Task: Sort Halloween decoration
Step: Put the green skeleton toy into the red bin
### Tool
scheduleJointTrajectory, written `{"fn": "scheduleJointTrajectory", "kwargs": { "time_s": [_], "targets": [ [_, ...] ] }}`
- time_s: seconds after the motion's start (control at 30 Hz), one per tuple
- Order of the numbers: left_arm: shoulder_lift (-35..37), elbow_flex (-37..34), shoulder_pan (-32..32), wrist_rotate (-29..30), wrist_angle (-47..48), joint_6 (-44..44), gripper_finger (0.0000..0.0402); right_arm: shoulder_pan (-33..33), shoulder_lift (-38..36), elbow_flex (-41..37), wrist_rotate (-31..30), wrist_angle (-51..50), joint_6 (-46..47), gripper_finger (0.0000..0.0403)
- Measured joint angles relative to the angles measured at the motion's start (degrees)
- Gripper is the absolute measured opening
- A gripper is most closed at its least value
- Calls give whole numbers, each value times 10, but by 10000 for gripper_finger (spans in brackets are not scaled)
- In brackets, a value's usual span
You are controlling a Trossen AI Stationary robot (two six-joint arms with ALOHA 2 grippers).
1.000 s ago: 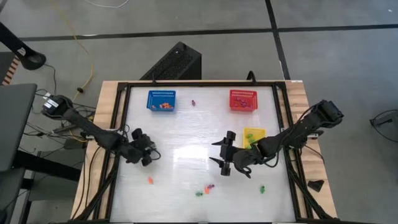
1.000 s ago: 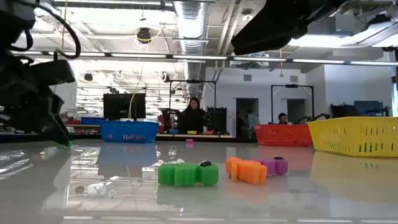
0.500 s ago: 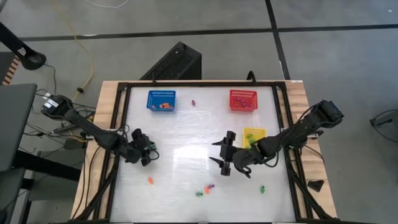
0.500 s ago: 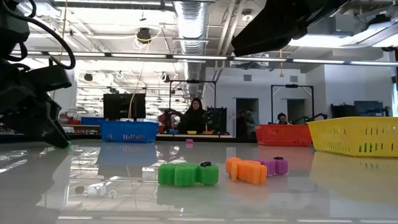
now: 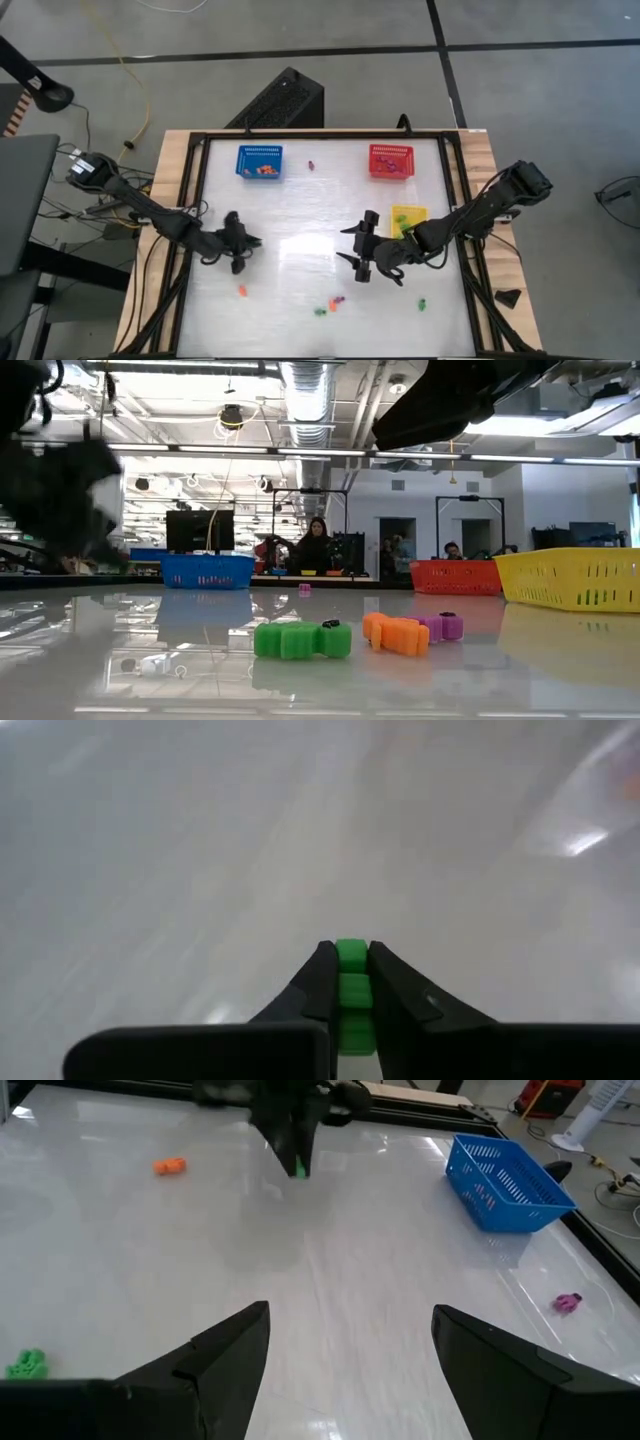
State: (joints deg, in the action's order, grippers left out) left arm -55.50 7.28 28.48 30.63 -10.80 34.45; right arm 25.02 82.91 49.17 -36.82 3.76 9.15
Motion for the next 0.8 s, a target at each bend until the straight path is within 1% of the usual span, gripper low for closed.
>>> {"fn": "scheduleJointTrajectory", "kwargs": {
  "time_s": [0.07, 0.2, 0.27, 0.4, 0.5, 0.57, 0.7, 0.8],
  "targets": [
    [0, 2, 0, -2, -95, -55, 19, 0, 0, 0, 0, -1, 0, 311],
    [0, 2, -1, -4, -245, -155, 18, 0, 0, 0, 0, -1, 0, 311],
    [-1, 2, -3, -4, -278, -190, 18, 0, 0, 0, 0, 1, 0, 311],
    [-38, 21, -29, 0, -281, -195, 17, 3, 0, 0, 0, 36, -4, 311],
    [-113, 55, -60, -33, -302, -192, 17, 16, -1, 0, 0, 96, -45, 311],
    [-181, 91, -80, -71, -332, -214, 16, 29, -2, 0, 0, 136, -80, 311],
    [-328, 187, -115, -129, -371, -296, 16, 53, -2, 0, -1, 182, -129, 311],
    [-425, 268, -145, -175, -392, -370, 16, 70, -2, 0, -6, 208, -153, 311]
  ]
}}
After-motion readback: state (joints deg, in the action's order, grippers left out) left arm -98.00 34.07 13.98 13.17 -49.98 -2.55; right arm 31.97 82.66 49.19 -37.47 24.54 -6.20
